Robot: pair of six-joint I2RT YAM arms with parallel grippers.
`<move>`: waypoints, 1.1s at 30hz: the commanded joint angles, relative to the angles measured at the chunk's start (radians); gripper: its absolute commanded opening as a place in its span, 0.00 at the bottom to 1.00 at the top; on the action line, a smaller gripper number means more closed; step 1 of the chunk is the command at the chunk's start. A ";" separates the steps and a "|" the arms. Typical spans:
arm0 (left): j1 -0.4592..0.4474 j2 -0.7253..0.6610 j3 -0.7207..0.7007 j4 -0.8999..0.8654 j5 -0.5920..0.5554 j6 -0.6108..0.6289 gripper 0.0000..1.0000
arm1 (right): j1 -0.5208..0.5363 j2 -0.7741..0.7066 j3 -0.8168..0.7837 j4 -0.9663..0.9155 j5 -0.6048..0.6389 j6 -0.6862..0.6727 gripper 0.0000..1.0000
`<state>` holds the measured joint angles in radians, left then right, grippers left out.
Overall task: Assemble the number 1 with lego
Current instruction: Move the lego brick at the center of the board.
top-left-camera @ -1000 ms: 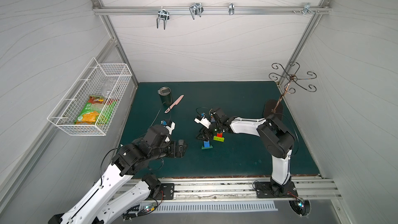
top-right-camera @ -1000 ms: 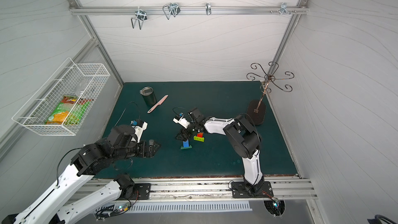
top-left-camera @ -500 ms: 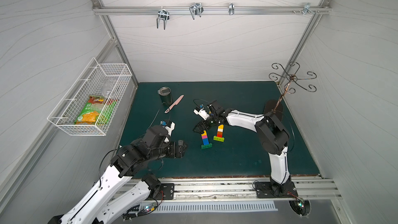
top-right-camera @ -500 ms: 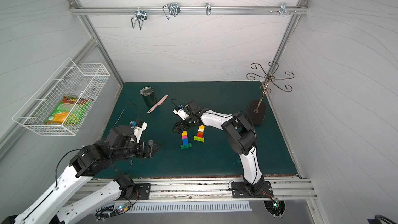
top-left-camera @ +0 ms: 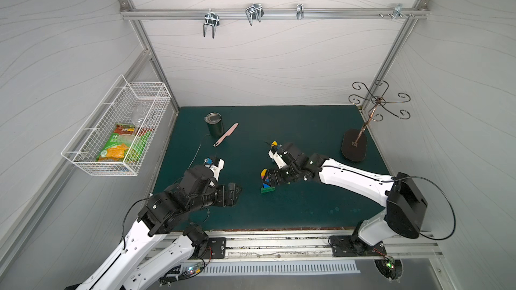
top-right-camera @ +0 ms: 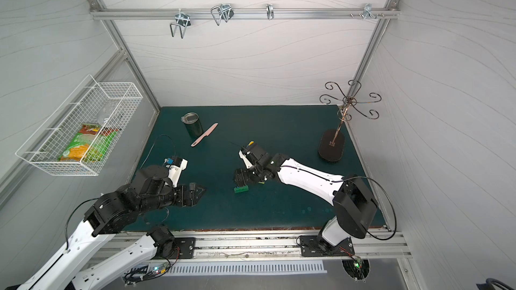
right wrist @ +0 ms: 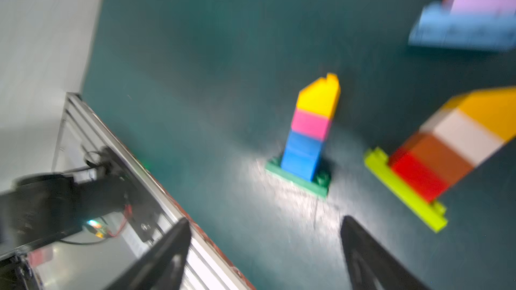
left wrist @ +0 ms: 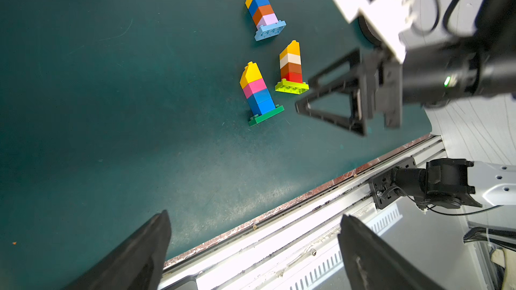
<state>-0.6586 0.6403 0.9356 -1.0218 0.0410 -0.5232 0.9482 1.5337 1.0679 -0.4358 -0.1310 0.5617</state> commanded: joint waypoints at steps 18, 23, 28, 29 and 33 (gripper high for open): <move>0.005 -0.038 -0.003 0.029 -0.053 -0.014 1.00 | 0.092 0.202 -0.086 0.112 0.137 0.142 0.48; 0.005 -0.033 -0.002 0.029 -0.053 -0.014 1.00 | 0.086 0.285 0.003 0.106 0.115 0.112 0.41; 0.006 -0.036 -0.003 0.029 -0.053 -0.014 1.00 | 0.082 0.360 0.068 0.127 0.068 0.130 0.38; 0.005 -0.036 -0.003 0.028 -0.056 -0.015 1.00 | 0.082 0.369 0.079 0.131 0.068 0.133 0.39; 0.005 -0.039 -0.002 0.025 -0.065 -0.020 1.00 | 0.076 0.395 0.125 0.119 0.072 0.137 0.42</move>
<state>-0.6579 0.6094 0.9287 -1.0229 -0.0078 -0.5339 1.0317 1.8912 1.1713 -0.3069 -0.0521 0.6930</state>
